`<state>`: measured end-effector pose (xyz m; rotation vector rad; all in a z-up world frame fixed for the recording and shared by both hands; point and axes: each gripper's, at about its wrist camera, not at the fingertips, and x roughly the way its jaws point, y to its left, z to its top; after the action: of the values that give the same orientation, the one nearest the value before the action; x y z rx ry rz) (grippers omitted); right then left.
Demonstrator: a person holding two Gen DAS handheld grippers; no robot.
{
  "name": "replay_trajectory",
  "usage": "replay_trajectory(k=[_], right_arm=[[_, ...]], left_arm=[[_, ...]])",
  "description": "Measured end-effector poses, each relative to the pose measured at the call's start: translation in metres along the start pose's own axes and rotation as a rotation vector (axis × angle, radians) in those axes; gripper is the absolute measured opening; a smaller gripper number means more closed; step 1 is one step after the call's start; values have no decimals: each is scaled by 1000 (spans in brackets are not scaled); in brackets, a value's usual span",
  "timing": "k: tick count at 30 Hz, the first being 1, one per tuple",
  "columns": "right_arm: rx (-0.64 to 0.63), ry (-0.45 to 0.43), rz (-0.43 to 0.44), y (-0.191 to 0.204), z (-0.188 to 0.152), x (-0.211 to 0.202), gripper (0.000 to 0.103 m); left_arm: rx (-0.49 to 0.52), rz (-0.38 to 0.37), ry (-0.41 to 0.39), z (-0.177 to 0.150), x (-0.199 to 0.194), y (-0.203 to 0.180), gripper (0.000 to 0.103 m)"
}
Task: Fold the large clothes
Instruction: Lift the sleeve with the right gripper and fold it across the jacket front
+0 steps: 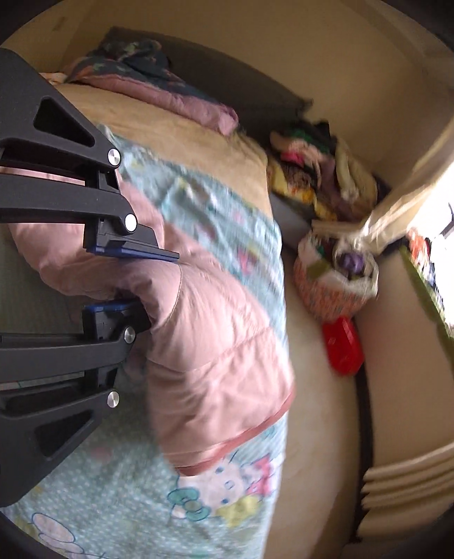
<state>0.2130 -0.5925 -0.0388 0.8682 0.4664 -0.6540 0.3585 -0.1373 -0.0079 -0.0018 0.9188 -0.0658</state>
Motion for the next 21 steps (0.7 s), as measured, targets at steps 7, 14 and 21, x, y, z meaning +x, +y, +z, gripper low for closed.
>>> replay_trajectory(k=[7, 14, 21], right_arm=[[-118, -28, 112, 49, 0, -29, 17], [-220, -45, 202, 97, -6, -53, 17], [-309, -47, 282, 133, -21, -81, 16]], left_arm=[[-18, -21, -46, 6, -23, 15, 95], [-32, -52, -67, 12, -41, 31, 95], [-73, -105, -83, 14, -55, 52, 95]])
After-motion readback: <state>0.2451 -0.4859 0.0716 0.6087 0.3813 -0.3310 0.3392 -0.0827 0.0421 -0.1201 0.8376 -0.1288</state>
